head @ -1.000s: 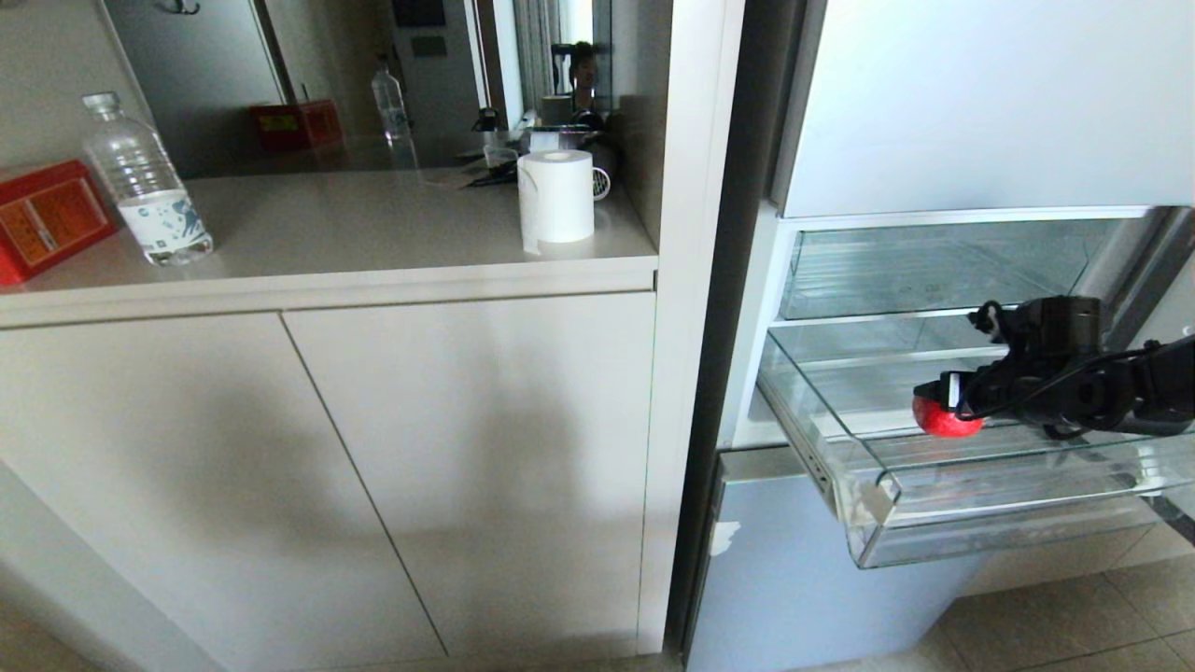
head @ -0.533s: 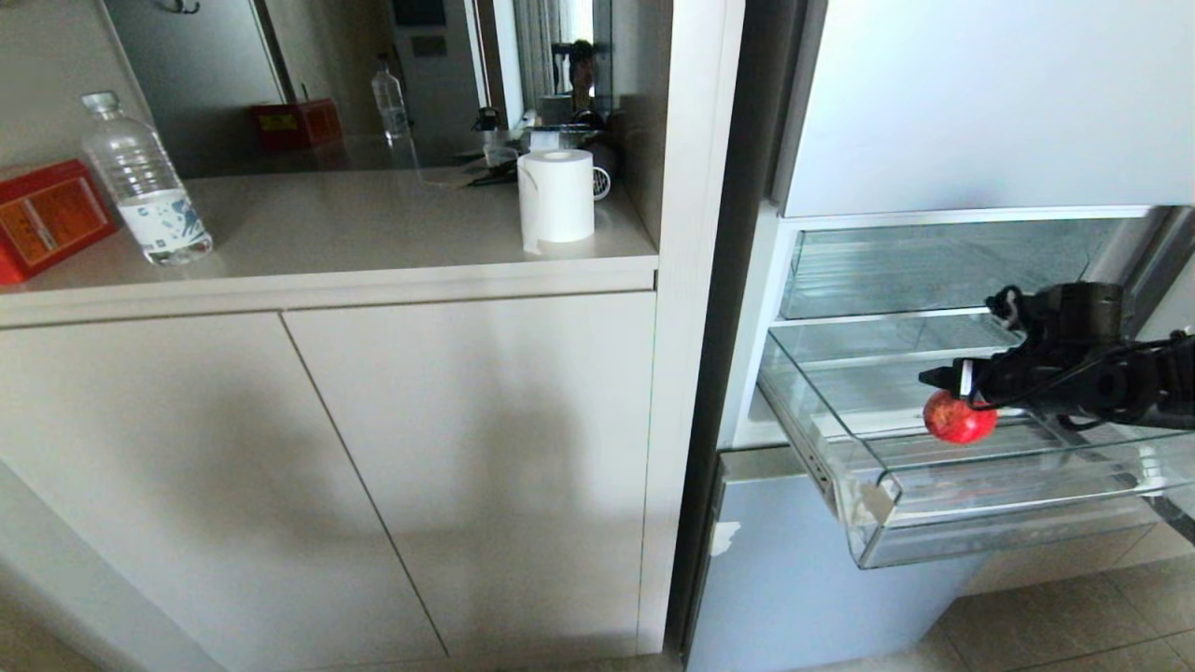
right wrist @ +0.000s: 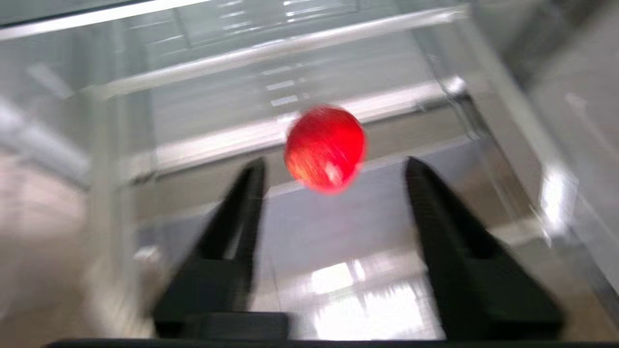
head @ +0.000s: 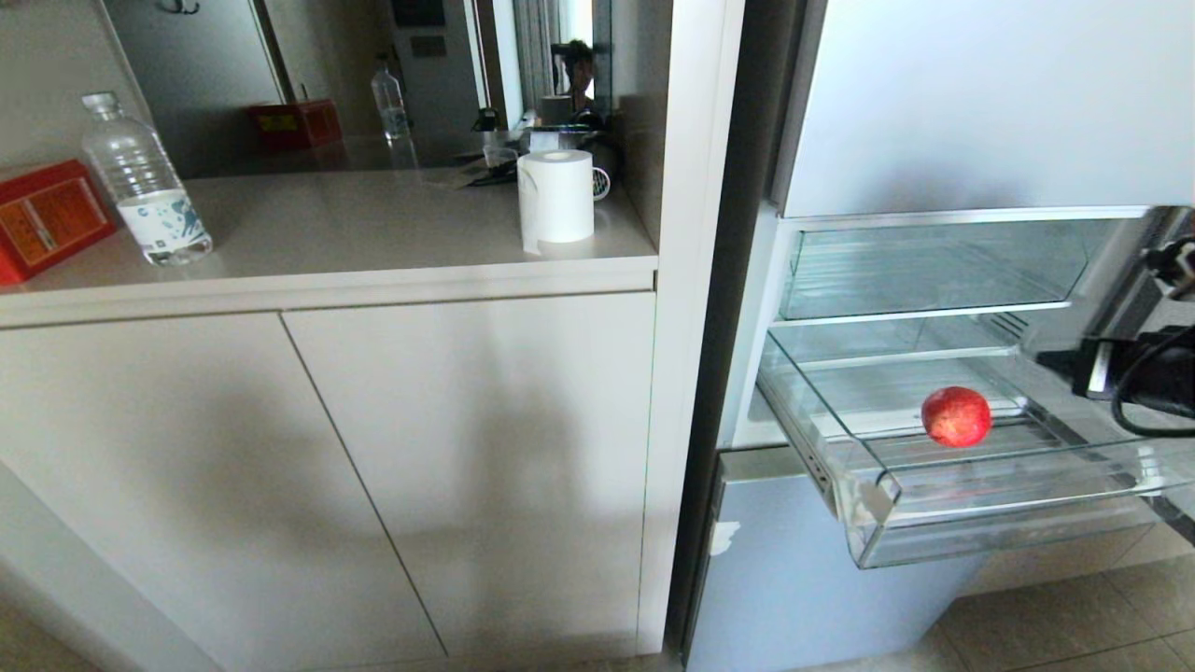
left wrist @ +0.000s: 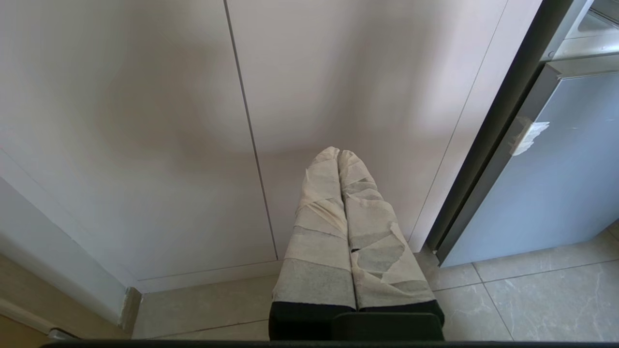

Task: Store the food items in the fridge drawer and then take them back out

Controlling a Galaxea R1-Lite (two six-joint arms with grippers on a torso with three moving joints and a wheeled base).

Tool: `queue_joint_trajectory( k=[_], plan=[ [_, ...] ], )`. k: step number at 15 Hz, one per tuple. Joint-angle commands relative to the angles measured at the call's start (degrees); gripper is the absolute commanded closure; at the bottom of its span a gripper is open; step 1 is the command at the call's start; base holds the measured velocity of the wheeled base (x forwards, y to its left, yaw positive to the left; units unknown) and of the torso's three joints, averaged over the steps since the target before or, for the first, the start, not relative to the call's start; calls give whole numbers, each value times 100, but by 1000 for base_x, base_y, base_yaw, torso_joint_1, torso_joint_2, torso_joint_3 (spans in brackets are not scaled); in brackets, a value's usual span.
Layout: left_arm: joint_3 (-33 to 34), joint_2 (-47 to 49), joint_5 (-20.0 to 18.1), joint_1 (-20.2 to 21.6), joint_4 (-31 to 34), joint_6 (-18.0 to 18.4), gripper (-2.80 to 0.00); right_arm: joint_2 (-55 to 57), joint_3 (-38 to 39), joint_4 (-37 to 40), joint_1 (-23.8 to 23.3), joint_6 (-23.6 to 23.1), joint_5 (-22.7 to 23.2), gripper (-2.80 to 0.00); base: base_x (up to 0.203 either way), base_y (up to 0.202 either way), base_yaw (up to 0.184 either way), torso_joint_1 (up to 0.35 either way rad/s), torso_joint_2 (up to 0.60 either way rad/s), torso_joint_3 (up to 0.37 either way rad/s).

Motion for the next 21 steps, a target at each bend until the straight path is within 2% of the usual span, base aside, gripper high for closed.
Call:
queue_joint_trajectory(
  k=[1, 6, 8, 10, 14, 16, 19, 21],
  plan=[
    [1, 9, 2, 0, 7, 0, 0, -1762, 1070, -16, -49, 3, 7, 0, 0, 0, 0, 0, 0, 0],
    [1, 9, 2, 0, 7, 0, 0, -4061, 3394, -23, -42, -29, 11, 0, 0, 0, 0, 0, 0, 0],
    [1, 9, 3, 0, 7, 0, 0, -4965, 4254, -51, 193, -128, 32, 0, 0, 0, 0, 0, 0, 0],
    [1, 9, 3, 0, 7, 0, 0, -5866, 4837, 51, 646, -362, 119, 0, 0, 0, 0, 0, 0, 0],
    [-1, 9, 11, 0, 1, 0, 0, -7401, 5080, 1317, 1055, -608, 0, 0, 0, 0, 0, 0, 0, 0],
    [1, 9, 2, 0, -2, 0, 0, -7456, 5126, 2010, 1127, -747, -220, 0, 0, 0, 0, 0, 0, 0],
    [1, 9, 2, 0, 0, -8, 0, -7898, 5135, 1961, 1682, -781, -265, 0, 0, 0, 0, 0, 0, 0],
    [1, 9, 2, 0, -2, -8, 0, -8472, 5131, 1950, 1621, -774, -255, 0, 0, 0, 0, 0, 0, 0]
  ],
)
